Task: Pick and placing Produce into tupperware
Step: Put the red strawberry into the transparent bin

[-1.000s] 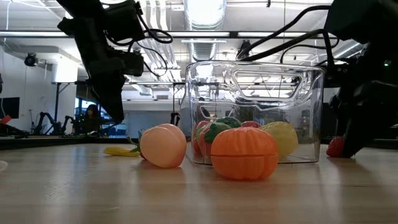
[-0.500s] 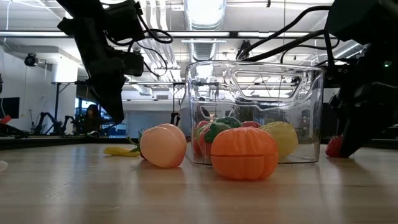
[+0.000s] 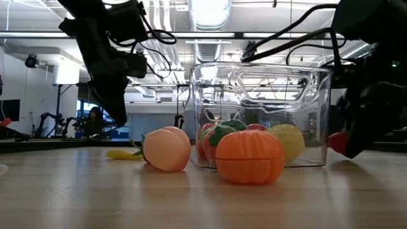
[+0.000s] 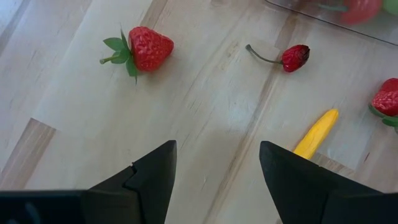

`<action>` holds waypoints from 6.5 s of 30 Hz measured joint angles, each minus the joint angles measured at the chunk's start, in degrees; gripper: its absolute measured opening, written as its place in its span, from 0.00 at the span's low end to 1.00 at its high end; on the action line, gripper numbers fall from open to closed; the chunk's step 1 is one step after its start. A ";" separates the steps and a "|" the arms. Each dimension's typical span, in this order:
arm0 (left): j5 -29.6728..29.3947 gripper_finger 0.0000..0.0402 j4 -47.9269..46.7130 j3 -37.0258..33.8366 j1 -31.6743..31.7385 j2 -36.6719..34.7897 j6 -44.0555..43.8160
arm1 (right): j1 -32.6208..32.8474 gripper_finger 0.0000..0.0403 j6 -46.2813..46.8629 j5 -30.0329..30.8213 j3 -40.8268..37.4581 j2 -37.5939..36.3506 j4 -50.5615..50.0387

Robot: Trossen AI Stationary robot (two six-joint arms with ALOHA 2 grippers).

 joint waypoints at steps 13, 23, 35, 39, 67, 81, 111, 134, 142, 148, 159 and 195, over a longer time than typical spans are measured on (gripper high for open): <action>0.03 0.54 -0.02 0.00 0.00 0.00 -1.36 | 0.00 0.18 1.95 -0.04 0.06 0.00 0.11; 0.06 0.54 -0.02 0.00 0.00 -0.01 -1.38 | 0.00 0.23 0.84 -0.11 0.10 -0.10 7.65; 0.06 0.54 -0.01 0.00 -0.02 0.02 -1.44 | -0.97 0.50 -6.07 1.87 -0.88 0.00 9.97; 0.06 0.54 -0.02 0.00 -0.01 0.02 -1.44 | -3.66 0.57 -8.46 3.94 -0.90 0.00 11.34; 0.06 0.54 -0.22 -0.03 -0.02 0.02 -2.89 | -9.38 0.63 -20.59 -4.18 -0.83 6.22 21.55; 0.03 0.54 -0.20 -0.06 0.00 0.02 -2.86 | -9.40 0.45 -21.27 -2.03 -0.94 5.92 21.18; 0.01 0.54 -0.17 -0.11 0.00 0.02 -2.83 | -9.40 0.35 -20.15 -2.03 -0.96 3.16 20.46; 0.01 0.54 1.01 -0.11 0.00 0.02 -2.82 | -9.42 0.35 -11.49 0.04 -0.94 -14.23 10.05; -0.01 0.54 1.07 -0.11 0.00 0.02 -2.82 | -9.42 0.35 -9.15 -0.13 -0.94 -19.28 18.41; 0.00 0.54 1.22 -0.11 0.00 0.02 -2.82 | -9.42 0.35 -9.92 -0.54 -0.05 -16.50 24.35; 0.01 0.54 1.55 -0.11 0.00 0.02 -2.82 | -9.78 0.42 -12.13 -6.82 8.00 -3.30 29.78; 3.10 0.54 4.33 -0.14 -0.28 0.02 4.69 | -8.55 0.69 15.53 -9.18 31.17 -0.96 9.04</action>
